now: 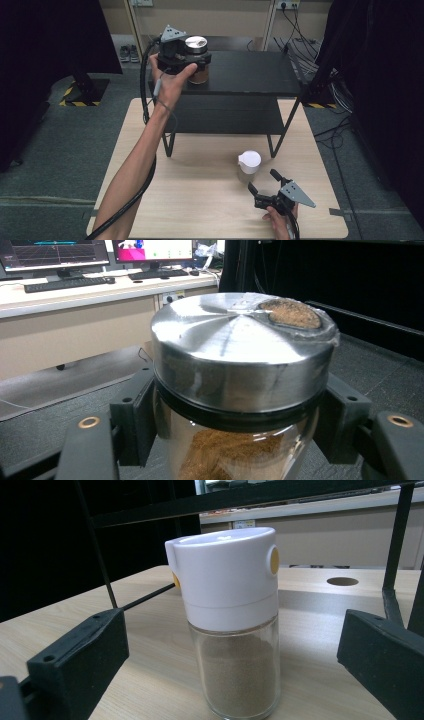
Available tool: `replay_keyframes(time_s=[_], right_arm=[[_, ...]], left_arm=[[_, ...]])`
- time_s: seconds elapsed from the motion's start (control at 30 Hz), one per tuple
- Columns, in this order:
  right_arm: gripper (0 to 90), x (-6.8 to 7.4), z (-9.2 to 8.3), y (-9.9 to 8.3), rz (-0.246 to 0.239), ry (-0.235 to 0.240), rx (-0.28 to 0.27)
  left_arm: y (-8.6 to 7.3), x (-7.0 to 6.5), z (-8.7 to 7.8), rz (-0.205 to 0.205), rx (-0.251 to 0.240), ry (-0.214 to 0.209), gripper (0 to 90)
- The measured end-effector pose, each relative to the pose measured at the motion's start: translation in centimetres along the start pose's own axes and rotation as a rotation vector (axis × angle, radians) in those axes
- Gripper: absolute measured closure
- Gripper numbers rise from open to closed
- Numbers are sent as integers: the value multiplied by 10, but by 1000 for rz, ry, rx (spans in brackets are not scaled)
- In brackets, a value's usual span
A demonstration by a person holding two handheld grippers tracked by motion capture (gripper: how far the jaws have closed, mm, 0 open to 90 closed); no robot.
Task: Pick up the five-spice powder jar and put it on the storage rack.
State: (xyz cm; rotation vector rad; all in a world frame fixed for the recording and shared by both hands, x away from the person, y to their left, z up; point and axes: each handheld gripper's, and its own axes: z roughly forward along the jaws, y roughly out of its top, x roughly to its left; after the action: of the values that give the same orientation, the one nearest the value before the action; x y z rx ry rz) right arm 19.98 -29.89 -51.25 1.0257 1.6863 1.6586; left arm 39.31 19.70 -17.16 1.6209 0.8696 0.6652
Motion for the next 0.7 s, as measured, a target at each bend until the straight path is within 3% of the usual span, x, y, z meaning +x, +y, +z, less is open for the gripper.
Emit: replay_keyframes(time_s=[0.17,0.27,0.4,0.7], right_arm=[[3,1,0,0,-2,2,1],[3,1,0,0,-1,2,1],[4,1,0,0,1,1,0],[3,1,0,0,0,1,-1]], left_arm=[[-4,-1,-1,12,-17,3,304],[-11,3,-5,-7,-67,-25,191],[-12,1,-9,-14,-93,-24,84],[-17,-4,-23,2,-126,-33,20]])
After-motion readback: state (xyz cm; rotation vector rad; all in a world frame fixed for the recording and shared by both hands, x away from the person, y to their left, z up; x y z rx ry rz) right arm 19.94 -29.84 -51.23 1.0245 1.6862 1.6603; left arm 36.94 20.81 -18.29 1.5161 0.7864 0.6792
